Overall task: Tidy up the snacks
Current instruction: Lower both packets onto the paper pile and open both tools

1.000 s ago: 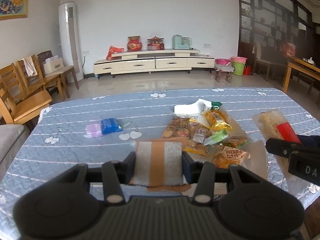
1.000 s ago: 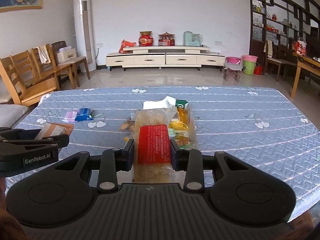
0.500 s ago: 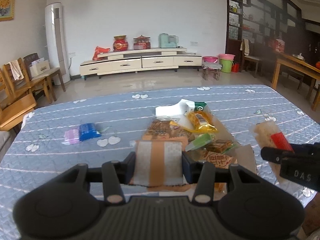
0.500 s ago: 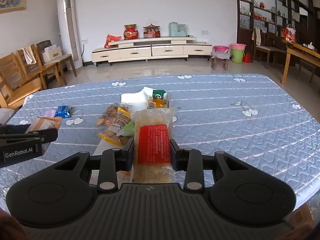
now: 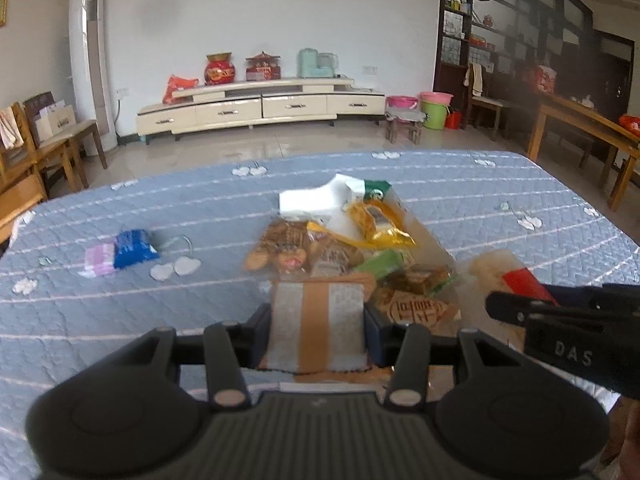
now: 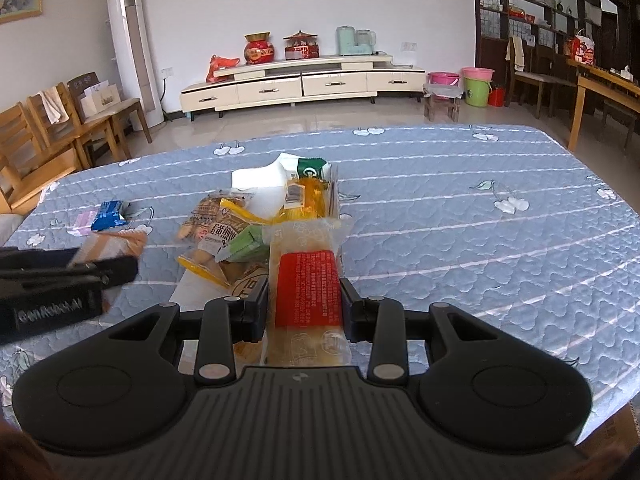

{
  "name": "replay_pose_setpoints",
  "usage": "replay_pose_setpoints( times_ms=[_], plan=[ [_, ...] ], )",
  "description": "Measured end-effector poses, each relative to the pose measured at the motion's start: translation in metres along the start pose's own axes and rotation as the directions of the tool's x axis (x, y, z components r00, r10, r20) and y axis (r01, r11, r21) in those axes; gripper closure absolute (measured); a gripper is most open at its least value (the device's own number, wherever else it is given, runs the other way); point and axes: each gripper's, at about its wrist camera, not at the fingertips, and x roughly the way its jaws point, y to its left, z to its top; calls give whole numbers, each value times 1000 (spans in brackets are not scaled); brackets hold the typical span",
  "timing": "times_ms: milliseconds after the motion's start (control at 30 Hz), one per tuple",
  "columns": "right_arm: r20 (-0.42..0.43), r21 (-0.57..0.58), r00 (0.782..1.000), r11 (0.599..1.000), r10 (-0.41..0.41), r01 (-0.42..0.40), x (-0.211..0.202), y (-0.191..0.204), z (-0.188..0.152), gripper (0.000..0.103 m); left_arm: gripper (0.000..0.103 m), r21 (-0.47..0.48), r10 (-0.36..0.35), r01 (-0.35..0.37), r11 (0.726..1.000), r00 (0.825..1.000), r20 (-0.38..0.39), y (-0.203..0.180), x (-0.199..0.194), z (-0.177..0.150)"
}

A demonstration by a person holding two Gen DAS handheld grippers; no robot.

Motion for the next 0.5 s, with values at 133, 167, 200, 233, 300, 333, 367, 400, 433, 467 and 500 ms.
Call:
replay_pose_setpoints(
  times_ms=[133,167,200,233,300,333,367,400,433,467,500],
  plan=[
    [-6,1,1000,1000,3,-3,12,0,-3,57,56,-7,-21,21,1000,1000,-9,0,9,-5],
    [-12,2,1000,1000,3,-3,14,0,-4,53,56,-4,-22,22,1000,1000,-10,-1,11,-7],
    [-17,2,1000,1000,2,-2,15,-1,-5,50,56,-6,-25,25,1000,1000,-13,-1,13,-8],
    [-19,5,1000,1000,2,-2,15,-3,-6,43,56,-11,-30,30,999,999,-20,1,15,-9],
    [-12,14,1000,1000,9,-9,13,-6,-9,34,56,-20,-35,34,999,999,-31,2,17,-12],
    [-11,16,1000,1000,8,-8,12,-7,-9,31,56,-22,-37,36,999,999,-32,2,18,-13],
    [-7,18,1000,1000,5,-5,11,-8,-10,29,56,-23,-40,40,999,999,-34,3,18,-14],
    [-1,19,1000,1000,2,-2,8,-9,-10,29,56,-25,-44,43,999,998,-34,3,18,-15],
    [5,19,1000,1000,2,-2,7,-9,-9,29,56,-28,-48,47,998,998,-33,3,19,-16],
    [9,18,1000,1000,6,-6,6,-9,-9,29,56,-28,-53,52,998,998,-34,3,20,-16],
    [10,13,1000,1000,9,-9,6,-9,-8,29,56,-27,-54,53,998,998,-37,3,21,-17]
  ],
)
